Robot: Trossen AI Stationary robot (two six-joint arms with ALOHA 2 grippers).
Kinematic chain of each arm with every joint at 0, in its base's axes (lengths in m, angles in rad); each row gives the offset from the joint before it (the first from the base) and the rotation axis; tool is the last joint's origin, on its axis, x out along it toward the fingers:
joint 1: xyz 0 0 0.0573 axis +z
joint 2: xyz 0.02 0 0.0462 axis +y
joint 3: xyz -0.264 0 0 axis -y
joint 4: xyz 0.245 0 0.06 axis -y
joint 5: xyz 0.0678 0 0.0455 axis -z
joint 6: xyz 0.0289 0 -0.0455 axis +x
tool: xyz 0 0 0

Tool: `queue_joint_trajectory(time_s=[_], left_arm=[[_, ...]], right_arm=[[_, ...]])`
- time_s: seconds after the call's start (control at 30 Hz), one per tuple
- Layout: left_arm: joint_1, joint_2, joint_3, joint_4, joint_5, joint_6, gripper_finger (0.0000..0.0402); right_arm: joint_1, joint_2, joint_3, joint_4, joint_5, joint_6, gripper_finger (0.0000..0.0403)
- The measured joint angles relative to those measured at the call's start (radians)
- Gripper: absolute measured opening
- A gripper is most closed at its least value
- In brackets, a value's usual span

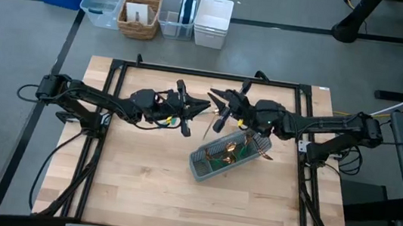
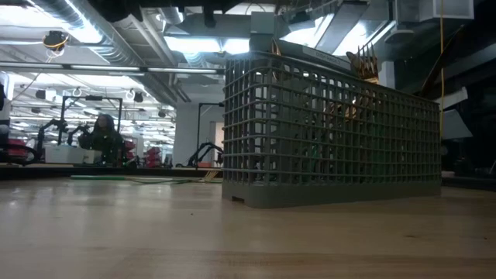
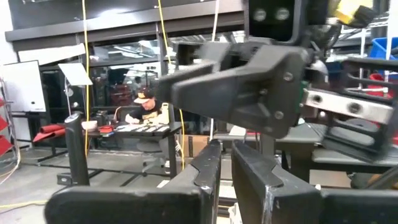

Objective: Sort silverware
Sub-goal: Put the gold knife into the gray silverware organizer

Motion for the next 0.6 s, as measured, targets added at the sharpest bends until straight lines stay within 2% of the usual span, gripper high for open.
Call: queue_joint_trajectory(time_s=[0.13, 0.33, 0.6], left_arm=[[0.0, 0.0, 0.0, -0.003, -0.002, 0.0, 0.003], [0.0, 0.0, 0.0, -0.03, -0.002, 0.0, 0.003], [0.009, 0.0, 0.0, -0.184, -0.003, -0.032, 0.003]], right_arm=[[0.001, -0.001, 0.0, -0.002, -0.001, -0.046, 0.0009], [0.001, -0.009, 0.0, -0.05, -0.001, -0.05, 0.0009], [0.001, -0.067, 0.0, -0.188, -0.001, -0.066, 0.0008]])
